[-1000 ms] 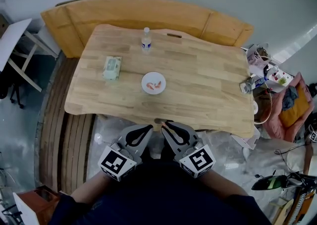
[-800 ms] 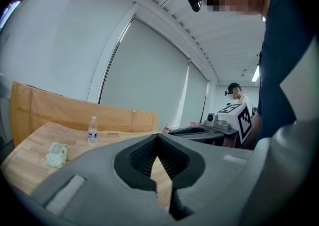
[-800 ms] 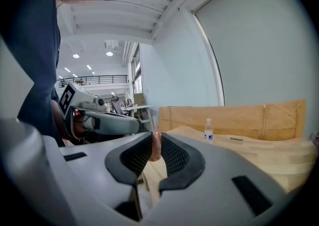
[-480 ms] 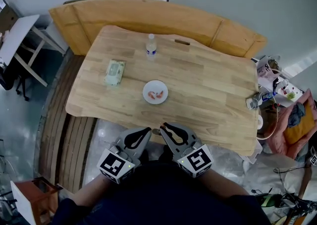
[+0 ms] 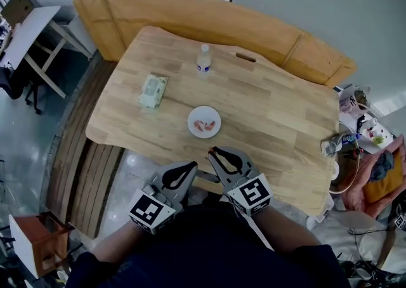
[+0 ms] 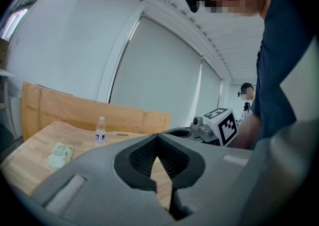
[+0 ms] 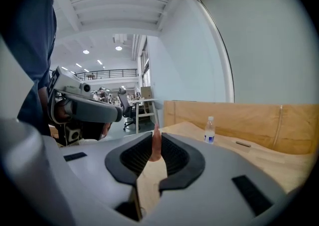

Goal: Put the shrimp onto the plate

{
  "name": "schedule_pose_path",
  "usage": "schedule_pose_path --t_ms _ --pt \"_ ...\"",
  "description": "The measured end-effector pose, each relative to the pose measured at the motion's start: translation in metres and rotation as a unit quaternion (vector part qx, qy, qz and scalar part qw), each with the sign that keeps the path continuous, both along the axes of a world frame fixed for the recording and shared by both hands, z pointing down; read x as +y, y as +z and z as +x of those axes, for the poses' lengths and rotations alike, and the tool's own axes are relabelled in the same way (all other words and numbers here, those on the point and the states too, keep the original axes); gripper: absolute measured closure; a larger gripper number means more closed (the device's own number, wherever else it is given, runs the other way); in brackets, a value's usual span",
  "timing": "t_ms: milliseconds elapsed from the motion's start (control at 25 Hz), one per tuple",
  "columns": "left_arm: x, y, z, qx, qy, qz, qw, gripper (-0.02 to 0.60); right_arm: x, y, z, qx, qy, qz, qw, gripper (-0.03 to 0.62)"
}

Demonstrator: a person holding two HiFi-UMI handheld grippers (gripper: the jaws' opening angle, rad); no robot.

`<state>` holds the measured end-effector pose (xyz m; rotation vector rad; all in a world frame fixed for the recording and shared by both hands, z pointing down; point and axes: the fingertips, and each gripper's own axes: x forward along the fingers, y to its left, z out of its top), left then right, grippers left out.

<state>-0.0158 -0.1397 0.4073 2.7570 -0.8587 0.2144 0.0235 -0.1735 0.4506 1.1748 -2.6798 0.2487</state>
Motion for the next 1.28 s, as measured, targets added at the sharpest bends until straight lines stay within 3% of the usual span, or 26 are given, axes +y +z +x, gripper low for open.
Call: schedule_pose_path --t_ms 720,1280 --pt "-0.035 0.014 -0.021 -0.001 -0.075 -0.02 0.997 0.577 -0.116 0.118 0.0 0.126 -0.048 -0.059 0.989 0.531" --pt "-0.045 0.023 -0.033 -0.007 -0.112 -0.033 0.9932 0.577 -0.173 0.221 0.003 0.234 -0.074 -0.116 0.962 0.531"
